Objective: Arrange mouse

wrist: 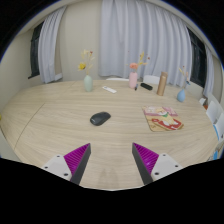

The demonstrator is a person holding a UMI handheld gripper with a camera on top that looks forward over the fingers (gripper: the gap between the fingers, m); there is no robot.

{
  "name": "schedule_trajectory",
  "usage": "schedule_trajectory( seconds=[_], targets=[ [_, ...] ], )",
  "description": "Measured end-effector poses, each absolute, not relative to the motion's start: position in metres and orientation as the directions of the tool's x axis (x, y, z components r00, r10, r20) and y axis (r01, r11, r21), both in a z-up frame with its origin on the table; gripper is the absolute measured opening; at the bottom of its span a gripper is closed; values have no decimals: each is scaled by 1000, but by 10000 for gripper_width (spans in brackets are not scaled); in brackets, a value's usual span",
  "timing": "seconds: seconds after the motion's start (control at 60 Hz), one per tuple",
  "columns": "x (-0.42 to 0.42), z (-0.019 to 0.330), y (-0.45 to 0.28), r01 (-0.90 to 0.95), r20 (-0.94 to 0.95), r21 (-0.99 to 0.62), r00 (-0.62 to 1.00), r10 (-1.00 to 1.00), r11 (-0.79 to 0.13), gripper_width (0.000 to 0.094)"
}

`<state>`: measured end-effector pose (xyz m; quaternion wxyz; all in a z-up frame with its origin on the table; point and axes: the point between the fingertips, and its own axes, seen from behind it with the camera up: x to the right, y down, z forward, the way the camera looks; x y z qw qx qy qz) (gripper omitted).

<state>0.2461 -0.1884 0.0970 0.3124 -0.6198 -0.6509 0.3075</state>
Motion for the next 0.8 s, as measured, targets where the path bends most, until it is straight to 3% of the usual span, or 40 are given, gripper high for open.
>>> schedule_trajectory(
  seconds=[0.4, 0.8],
  targets=[
    [160, 51, -265, 644, 2, -764, -42, 999, 29, 860],
    [52, -4, -267, 651, 7, -759, 23, 1000, -9, 859]
  ],
)
